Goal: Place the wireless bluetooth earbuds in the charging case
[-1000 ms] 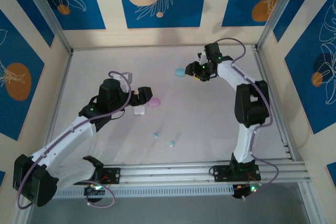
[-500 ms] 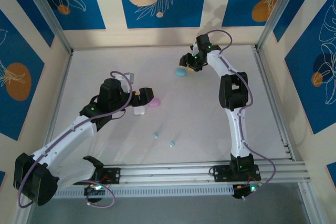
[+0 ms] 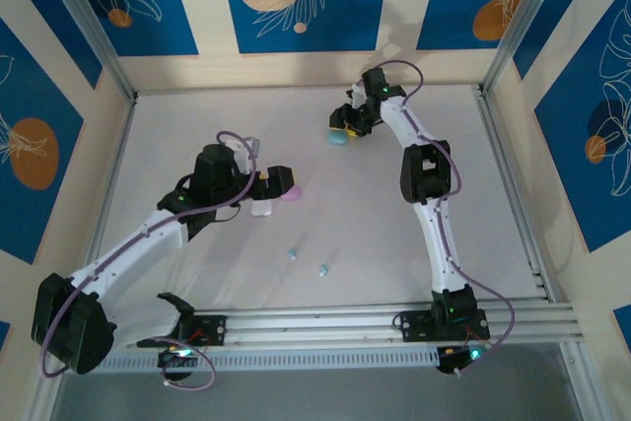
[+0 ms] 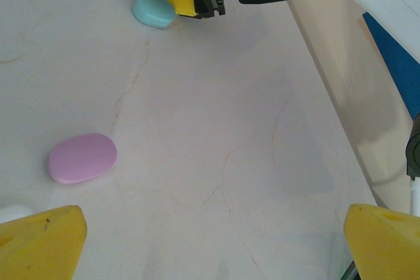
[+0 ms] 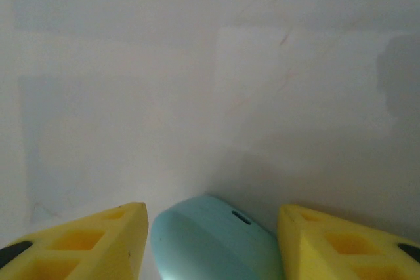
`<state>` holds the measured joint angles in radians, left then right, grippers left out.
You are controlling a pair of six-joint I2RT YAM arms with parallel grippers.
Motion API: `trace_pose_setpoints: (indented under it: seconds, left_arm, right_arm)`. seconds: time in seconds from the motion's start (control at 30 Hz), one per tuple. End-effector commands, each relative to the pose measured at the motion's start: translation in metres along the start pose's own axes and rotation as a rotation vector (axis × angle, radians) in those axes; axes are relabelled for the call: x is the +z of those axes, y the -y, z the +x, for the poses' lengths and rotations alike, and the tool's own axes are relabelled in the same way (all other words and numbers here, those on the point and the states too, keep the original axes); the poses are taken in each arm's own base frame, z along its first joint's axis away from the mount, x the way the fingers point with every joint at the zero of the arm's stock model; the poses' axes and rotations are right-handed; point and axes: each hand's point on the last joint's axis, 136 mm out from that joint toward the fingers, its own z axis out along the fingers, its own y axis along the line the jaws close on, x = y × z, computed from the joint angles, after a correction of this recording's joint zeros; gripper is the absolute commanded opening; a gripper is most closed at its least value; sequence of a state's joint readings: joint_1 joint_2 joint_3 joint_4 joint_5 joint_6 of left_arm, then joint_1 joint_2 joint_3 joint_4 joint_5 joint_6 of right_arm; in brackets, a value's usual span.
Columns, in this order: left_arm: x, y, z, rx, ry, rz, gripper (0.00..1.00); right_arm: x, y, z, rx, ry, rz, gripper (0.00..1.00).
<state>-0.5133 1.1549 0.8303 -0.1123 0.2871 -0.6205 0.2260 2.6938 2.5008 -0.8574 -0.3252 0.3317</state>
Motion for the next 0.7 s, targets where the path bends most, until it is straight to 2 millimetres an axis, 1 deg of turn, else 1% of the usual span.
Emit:
trace_pose_setpoints:
  seconds: [0.0,0.17,0.23,0.3,0.43,0.5,0.57,0.67]
  left_arm:
    - [0.000,0.015,-0.010,0.004,0.008,0.050,1.00]
    - [0.004,0.016,-0.010,-0.011,0.004,0.052,1.00]
    - [0.004,0.016,-0.009,-0.015,0.003,0.051,1.00]
    - [0.004,0.015,-0.008,-0.018,0.000,0.050,1.00]
    - [0.003,0.016,-0.007,-0.022,0.001,0.050,1.00]
    - [0.002,0.016,-0.007,-0.022,-0.001,0.049,1.00]
    - [0.001,0.016,-0.006,-0.023,0.001,0.044,1.00]
    - [-0.001,0.015,-0.007,-0.022,0.006,0.040,1.00]
  right_arm:
    - [-0.004,-0.026,0.021,-0.073,-0.077,-0.064,0.55]
    - [-0.009,-0.033,0.044,-0.122,-0.120,-0.034,0.55]
    - [-0.010,-0.035,0.051,-0.158,-0.119,-0.008,0.55]
    - [-0.007,-0.033,0.055,-0.205,-0.113,0.042,0.55]
    - [0.004,-0.018,0.057,-0.282,-0.113,0.194,0.60]
    - [0.009,-0.015,0.058,-0.325,-0.115,0.257,0.63]
    - [0.013,-0.010,0.056,-0.364,-0.108,0.330,0.64]
    - [0.015,-0.001,0.050,-0.373,-0.088,0.414,0.65]
